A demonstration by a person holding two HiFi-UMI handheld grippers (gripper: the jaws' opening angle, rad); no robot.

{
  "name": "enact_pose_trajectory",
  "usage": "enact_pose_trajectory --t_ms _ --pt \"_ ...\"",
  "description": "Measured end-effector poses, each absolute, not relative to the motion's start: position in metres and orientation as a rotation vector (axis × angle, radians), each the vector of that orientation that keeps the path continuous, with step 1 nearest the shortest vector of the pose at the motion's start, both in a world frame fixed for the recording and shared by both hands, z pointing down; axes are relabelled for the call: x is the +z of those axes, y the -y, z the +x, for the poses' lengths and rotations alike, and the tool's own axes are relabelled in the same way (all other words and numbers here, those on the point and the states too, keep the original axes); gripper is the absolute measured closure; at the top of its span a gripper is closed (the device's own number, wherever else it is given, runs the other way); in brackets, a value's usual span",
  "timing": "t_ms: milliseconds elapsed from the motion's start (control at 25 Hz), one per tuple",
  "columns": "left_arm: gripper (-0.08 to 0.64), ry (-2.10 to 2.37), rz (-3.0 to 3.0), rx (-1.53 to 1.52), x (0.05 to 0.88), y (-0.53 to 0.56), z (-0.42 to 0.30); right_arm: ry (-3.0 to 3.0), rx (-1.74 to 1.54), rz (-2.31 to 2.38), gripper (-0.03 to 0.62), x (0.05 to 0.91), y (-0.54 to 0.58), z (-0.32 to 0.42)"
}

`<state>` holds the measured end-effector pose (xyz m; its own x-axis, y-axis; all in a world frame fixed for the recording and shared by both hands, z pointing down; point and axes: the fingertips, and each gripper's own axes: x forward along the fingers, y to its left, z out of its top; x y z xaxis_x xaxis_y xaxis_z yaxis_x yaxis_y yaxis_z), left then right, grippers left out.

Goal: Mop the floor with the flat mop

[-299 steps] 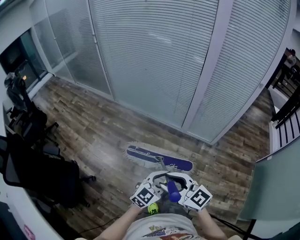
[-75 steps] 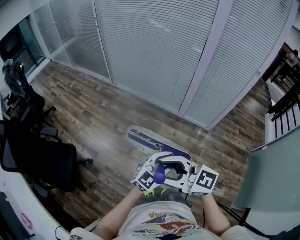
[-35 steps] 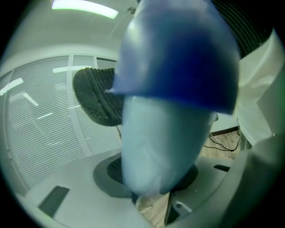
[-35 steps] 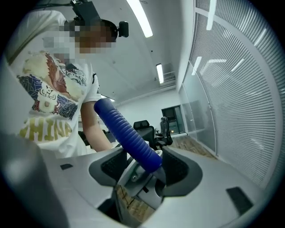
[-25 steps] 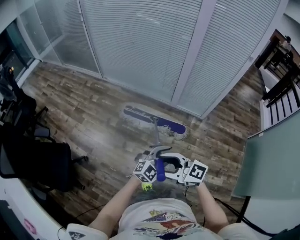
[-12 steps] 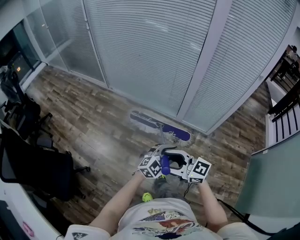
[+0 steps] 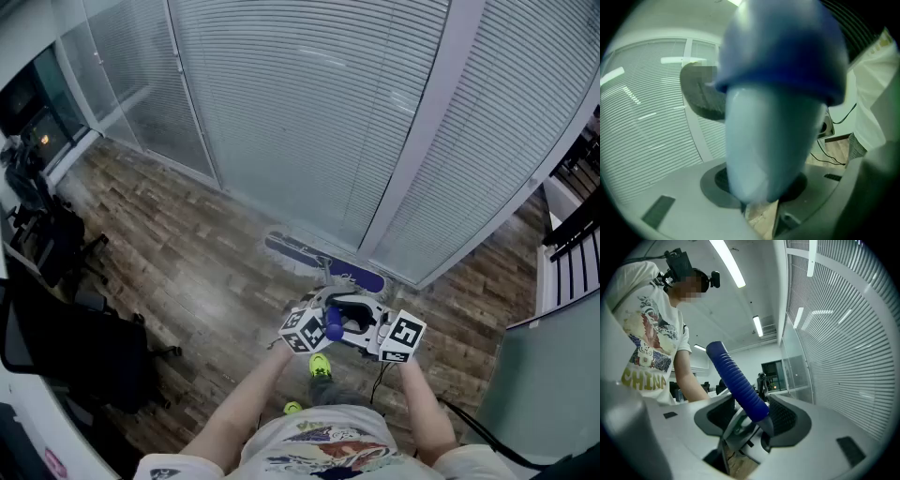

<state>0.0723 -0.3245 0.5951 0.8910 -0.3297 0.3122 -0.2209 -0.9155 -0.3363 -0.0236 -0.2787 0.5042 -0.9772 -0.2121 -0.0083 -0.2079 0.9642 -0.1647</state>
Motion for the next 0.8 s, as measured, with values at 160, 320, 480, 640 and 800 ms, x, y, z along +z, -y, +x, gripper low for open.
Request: enact_pose_trajectory --t_ms 160,320,480,640,800 --pt "0.431 -0.423 -2.770 -0.534 0.595 0.325 0.071 -3.075 -0.261 -0.335 0.362 0.503 0.279 -0.025" --pt "0.440 -0.432 -2.772 -0.557 0.600 0.311 0.067 -3.061 -0.284 -0.371 0.362 0.508 0.264 -0.028" --pt "0.439 -0.452 -2.772 -0.571 0.609 0.290 0.064 -3.091 -0.297 -0.361 0.362 0.517 0.241 -0.031" --pt "0.434 -0.462 -2.762 -0.577 0.617 0.261 0.065 -3.129 -0.290 -0.345 0.360 0.525 0.210 -0.030" --pt "0.420 -0.455 -2.766 -0.591 0.630 0.221 0.057 -3.176 -0.299 -0.330 0.360 0.539 0.169 -0.039"
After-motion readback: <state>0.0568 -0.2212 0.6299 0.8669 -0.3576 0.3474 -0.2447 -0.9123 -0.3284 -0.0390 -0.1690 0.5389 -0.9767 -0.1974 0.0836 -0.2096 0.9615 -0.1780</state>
